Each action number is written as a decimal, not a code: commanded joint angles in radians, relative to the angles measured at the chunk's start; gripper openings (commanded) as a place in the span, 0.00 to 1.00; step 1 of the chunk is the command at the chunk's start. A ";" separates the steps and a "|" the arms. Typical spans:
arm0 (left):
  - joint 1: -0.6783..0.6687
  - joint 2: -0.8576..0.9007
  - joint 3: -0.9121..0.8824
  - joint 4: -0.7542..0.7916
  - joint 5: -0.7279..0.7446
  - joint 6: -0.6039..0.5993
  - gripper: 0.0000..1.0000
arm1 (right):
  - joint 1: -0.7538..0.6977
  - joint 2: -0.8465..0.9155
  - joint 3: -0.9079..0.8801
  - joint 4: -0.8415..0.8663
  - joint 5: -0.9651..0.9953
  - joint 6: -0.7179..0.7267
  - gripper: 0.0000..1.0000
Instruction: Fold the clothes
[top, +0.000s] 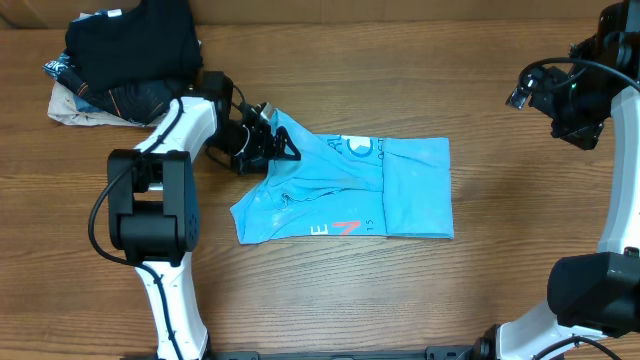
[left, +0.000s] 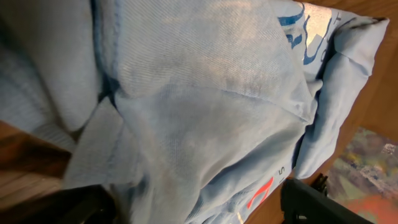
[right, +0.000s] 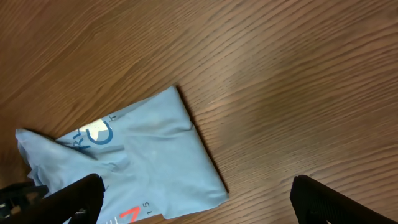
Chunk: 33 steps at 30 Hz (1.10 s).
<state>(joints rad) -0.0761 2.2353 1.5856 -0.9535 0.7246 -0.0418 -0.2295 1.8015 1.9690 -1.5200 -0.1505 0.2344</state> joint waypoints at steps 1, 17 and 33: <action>-0.035 0.127 -0.072 -0.006 -0.209 0.008 0.76 | -0.002 -0.032 -0.006 0.003 -0.005 -0.007 1.00; -0.033 0.127 -0.072 0.003 -0.265 -0.029 0.04 | -0.002 -0.032 -0.006 0.003 -0.004 -0.007 1.00; 0.149 0.126 -0.048 -0.161 -0.603 -0.180 0.04 | -0.002 -0.032 -0.081 0.039 -0.005 -0.007 1.00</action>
<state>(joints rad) 0.0044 2.2585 1.5826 -1.1145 0.5438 -0.1631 -0.2291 1.8015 1.9072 -1.4937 -0.1520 0.2348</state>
